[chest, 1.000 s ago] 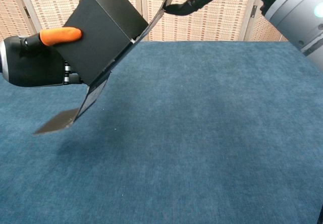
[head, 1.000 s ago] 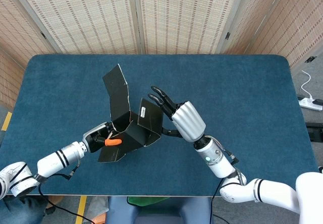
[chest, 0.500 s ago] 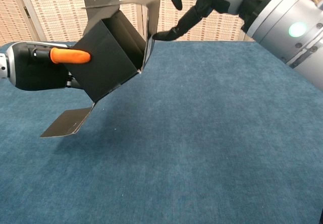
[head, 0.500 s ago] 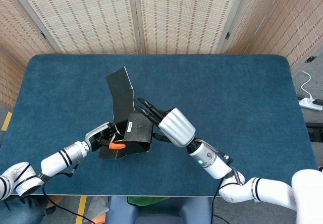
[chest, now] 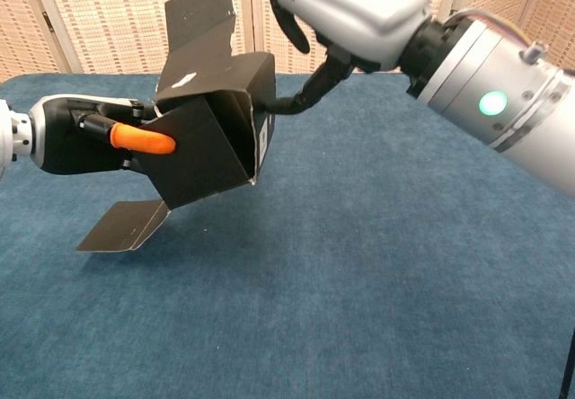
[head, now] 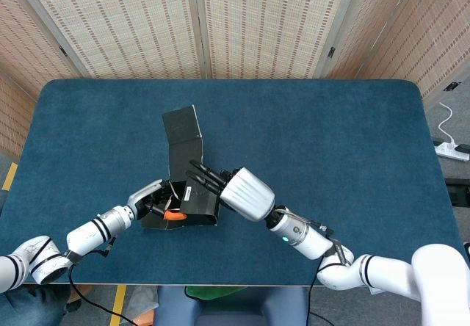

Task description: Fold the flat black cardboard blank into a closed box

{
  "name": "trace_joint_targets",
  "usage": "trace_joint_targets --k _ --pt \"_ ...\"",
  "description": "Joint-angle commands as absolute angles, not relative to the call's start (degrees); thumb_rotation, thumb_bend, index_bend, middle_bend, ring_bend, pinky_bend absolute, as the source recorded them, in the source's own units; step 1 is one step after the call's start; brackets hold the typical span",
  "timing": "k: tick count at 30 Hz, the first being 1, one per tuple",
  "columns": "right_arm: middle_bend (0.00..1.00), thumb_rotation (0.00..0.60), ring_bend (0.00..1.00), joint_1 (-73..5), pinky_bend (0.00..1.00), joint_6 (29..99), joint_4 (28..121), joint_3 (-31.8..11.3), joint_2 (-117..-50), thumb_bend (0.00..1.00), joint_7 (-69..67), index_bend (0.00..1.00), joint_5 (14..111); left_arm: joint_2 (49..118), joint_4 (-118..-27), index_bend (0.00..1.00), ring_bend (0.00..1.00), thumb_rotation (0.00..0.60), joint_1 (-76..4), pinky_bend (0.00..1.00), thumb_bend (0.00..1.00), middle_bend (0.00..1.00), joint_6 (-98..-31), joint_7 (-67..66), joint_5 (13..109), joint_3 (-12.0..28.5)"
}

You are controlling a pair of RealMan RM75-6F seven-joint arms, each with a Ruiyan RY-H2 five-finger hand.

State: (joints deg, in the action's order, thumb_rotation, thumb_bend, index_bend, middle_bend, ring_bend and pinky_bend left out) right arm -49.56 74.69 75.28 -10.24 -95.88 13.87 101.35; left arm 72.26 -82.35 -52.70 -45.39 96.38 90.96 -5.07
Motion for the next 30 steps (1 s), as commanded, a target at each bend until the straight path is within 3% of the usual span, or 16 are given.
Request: trace_joint_targets --k 1,7,14,30 --pt "0.11 0.6 0.68 -50.2 1.0 75.1 73.1 -9.5 -97.5 0.06 14.0 0.0 102.4 72.7 -82.1 0.31 0.41 0.6 -52.6 0.55 0.2 0.29 -44.9 95.3 90.6 -4.9" --pt "0.21 0.6 0.71 -50.6 1.0 75.4 68.3 -7.6 -100.7 0.09 13.4 0.02 104.0 74.3 -80.2 0.31 0.41 0.6 -52.4 0.55 0.2 0.28 -43.6 90.0 90.1 -5.1" --pt "0.35 0.6 0.73 -50.1 1.0 77.1 61.6 -6.0 -104.7 0.11 10.9 0.19 104.5 76.9 -78.9 0.31 0.4 0.6 -51.3 0.54 0.2 0.27 -42.5 79.2 87.7 -4.5" --pt "0.4 0.6 0.75 -50.7 1.0 76.0 49.4 -1.9 -112.1 0.17 9.6 0.26 106.0 82.5 -76.8 0.3 0.4 0.6 -49.3 0.54 0.2 0.26 -38.9 59.9 80.7 -1.7"
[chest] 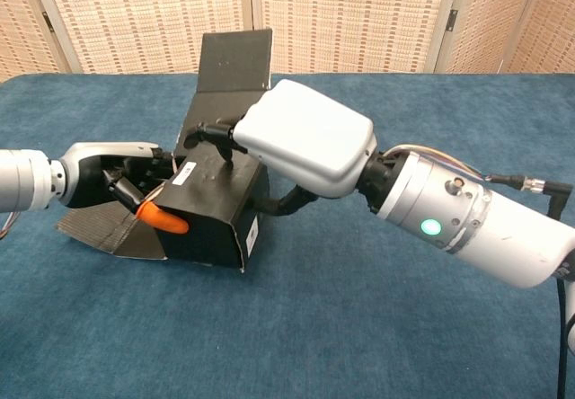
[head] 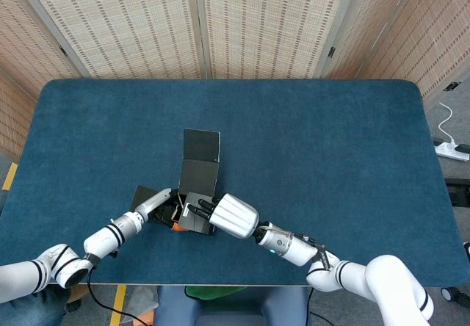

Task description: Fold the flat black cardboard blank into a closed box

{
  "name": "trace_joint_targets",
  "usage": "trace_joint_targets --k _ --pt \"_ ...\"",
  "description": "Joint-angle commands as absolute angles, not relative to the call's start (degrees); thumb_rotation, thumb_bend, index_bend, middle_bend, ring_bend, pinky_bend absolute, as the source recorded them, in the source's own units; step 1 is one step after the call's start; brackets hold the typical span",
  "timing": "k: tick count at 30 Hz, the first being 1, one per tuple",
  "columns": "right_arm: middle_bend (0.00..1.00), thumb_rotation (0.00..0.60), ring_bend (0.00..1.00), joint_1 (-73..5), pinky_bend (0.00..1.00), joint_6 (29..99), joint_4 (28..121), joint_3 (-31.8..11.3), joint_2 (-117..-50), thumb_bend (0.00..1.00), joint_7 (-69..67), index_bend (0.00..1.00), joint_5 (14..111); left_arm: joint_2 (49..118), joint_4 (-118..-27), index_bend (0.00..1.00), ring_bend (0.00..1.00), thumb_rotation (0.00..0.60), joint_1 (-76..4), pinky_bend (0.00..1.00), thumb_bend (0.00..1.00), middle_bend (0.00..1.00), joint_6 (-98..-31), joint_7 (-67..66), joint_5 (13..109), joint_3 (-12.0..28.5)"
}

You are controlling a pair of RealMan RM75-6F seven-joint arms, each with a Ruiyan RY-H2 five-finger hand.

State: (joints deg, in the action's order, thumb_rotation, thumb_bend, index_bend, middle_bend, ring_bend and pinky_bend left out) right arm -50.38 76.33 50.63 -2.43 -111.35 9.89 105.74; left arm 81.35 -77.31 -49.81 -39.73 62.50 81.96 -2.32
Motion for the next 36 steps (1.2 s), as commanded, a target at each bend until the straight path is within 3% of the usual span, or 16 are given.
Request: trace_joint_targets --k 1,36 --pt "0.41 0.6 0.75 -50.8 1.0 75.7 48.7 -1.7 -112.4 0.17 9.6 0.27 106.0 82.7 -76.7 0.3 0.4 0.6 -49.1 0.54 0.2 0.26 -38.8 58.7 80.3 -1.5" --pt "0.38 0.6 0.75 -52.7 1.0 73.2 44.9 0.9 -113.8 0.19 9.3 0.3 106.0 84.0 -77.6 0.1 0.39 0.6 -47.7 0.52 0.19 0.16 -33.6 44.5 75.9 3.8"
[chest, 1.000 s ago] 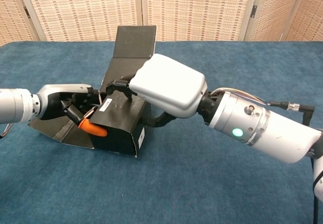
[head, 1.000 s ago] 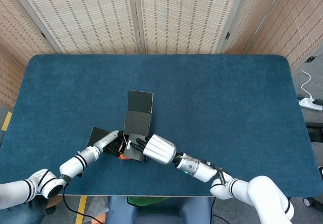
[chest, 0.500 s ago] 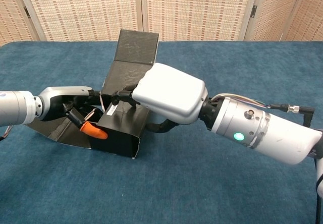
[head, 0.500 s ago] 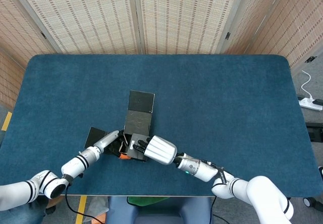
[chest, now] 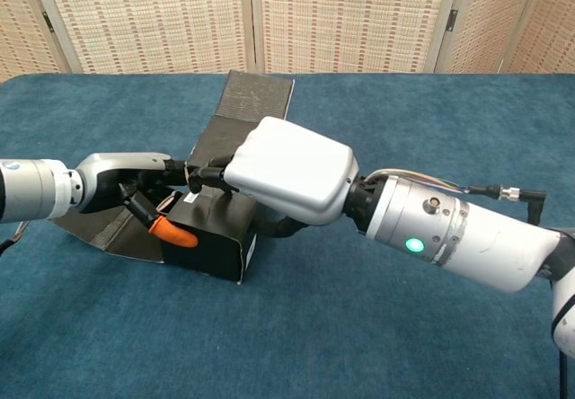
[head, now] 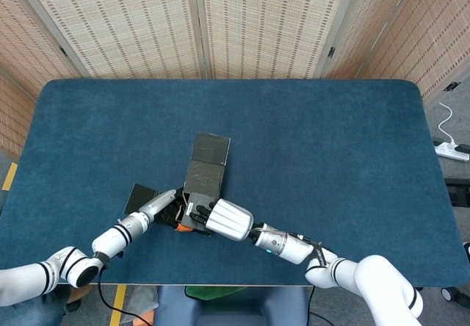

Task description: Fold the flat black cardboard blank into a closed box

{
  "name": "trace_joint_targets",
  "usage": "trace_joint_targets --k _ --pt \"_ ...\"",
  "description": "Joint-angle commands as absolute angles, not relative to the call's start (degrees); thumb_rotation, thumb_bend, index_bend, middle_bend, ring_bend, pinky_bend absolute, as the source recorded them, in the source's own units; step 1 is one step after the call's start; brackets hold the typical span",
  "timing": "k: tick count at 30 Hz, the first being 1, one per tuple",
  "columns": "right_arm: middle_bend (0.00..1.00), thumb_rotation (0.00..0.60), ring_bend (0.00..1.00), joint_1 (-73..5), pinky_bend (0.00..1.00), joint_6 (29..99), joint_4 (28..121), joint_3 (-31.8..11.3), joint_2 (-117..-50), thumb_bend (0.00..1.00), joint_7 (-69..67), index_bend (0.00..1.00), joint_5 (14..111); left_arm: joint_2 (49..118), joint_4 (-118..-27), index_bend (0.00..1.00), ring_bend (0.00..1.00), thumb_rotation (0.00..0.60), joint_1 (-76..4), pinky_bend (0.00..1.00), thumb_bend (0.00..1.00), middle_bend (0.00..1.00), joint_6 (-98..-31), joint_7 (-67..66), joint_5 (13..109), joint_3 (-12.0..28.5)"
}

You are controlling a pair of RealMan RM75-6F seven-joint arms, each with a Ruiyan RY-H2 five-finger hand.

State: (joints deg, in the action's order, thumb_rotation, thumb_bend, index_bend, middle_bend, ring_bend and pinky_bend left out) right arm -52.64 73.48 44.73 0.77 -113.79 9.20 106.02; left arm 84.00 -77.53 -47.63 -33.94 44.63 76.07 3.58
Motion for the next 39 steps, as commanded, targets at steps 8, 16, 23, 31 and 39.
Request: trace_joint_targets --k 8,16,23,31,39 --pt "0.37 0.6 0.75 -53.5 1.0 71.8 45.4 1.2 -113.8 0.19 9.7 0.3 105.9 84.1 -78.0 0.09 0.39 0.6 -47.6 0.51 0.18 0.15 -32.7 43.7 75.8 4.6" --pt "0.37 0.6 0.75 -53.4 1.0 71.7 47.3 2.7 -112.5 0.17 9.5 0.3 106.8 84.3 -77.6 0.06 0.38 0.6 -47.3 0.51 0.18 0.14 -32.1 43.7 75.8 5.3" --pt "0.37 0.6 0.75 -52.6 1.0 72.3 47.2 1.7 -112.3 0.17 10.2 0.3 105.6 84.3 -77.9 0.04 0.38 0.6 -47.0 0.51 0.18 0.14 -32.0 43.5 76.2 5.6" --pt "0.37 0.6 0.75 -52.8 1.0 70.4 47.2 1.5 -112.1 0.17 10.8 0.3 104.7 84.3 -78.0 0.05 0.38 0.6 -46.8 0.51 0.18 0.14 -31.9 43.2 76.3 5.9" --pt "0.38 0.6 0.75 -52.6 1.0 69.5 49.6 1.3 -110.8 0.16 11.8 0.3 104.1 84.5 -78.0 0.12 0.38 0.6 -46.5 0.51 0.18 0.16 -32.2 42.8 76.5 6.1"
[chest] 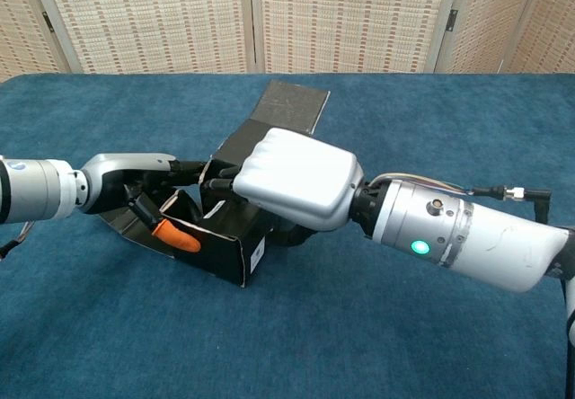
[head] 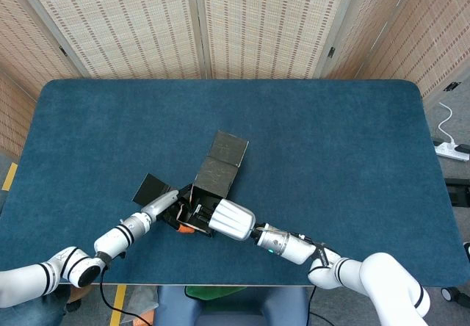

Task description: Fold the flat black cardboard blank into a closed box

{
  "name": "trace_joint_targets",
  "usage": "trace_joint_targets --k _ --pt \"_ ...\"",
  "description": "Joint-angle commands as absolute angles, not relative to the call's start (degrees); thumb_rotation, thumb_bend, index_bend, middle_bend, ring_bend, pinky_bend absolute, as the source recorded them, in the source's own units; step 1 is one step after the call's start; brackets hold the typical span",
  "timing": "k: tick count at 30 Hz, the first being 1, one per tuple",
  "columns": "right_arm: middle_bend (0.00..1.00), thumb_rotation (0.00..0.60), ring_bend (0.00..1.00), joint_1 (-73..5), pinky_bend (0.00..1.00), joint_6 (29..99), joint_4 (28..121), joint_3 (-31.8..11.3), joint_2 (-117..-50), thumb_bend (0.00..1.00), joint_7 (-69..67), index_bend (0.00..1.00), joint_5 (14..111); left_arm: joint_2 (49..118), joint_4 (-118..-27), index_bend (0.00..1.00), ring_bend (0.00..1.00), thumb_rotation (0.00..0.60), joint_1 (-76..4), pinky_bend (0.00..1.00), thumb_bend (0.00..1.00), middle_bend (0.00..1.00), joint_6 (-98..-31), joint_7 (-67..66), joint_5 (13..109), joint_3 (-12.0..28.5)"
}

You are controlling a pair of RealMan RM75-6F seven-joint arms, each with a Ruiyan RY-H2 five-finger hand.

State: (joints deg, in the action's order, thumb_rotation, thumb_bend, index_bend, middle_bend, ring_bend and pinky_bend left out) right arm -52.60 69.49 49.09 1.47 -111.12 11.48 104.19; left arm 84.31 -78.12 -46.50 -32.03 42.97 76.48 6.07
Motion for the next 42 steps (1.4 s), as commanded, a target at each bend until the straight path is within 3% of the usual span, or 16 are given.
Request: trace_joint_targets --k 1,6,10,14,23,42 --pt "0.38 0.6 0.75 -52.6 1.0 69.6 49.9 1.3 -110.7 0.16 12.0 0.3 104.1 84.7 -78.0 0.14 0.38 0.6 -46.4 0.51 0.18 0.18 -32.3 42.6 76.4 6.2" --pt "0.36 0.6 0.75 -52.4 1.0 70.1 50.2 1.0 -110.7 0.16 12.9 0.3 104.2 85.1 -77.8 0.23 0.38 0.6 -46.4 0.51 0.18 0.24 -32.3 41.7 76.1 6.3" --pt "0.41 0.6 0.76 -52.1 1.0 70.7 49.6 1.2 -111.2 0.17 13.1 0.32 104.5 85.3 -77.7 0.25 0.39 0.6 -46.2 0.51 0.17 0.26 -32.4 41.2 75.5 6.5" --pt "0.47 0.6 0.76 -51.7 1.0 71.1 49.2 1.5 -111.5 0.17 12.7 0.4 104.6 85.4 -77.5 0.25 0.39 0.6 -46.0 0.51 0.17 0.26 -32.3 40.8 75.0 6.7" --pt "0.51 0.6 0.76 -51.1 1.0 70.9 49.5 1.8 -111.5 0.17 13.0 0.5 104.4 85.6 -77.7 0.25 0.39 0.6 -45.7 0.52 0.17 0.26 -32.1 40.6 74.8 7.0" --pt "0.56 0.6 0.77 -51.4 1.0 65.8 53.0 1.6 -109.6 0.18 15.6 0.57 102.8 85.2 -79.1 0.25 0.39 0.6 -45.2 0.52 0.18 0.26 -32.0 40.9 75.3 7.5"
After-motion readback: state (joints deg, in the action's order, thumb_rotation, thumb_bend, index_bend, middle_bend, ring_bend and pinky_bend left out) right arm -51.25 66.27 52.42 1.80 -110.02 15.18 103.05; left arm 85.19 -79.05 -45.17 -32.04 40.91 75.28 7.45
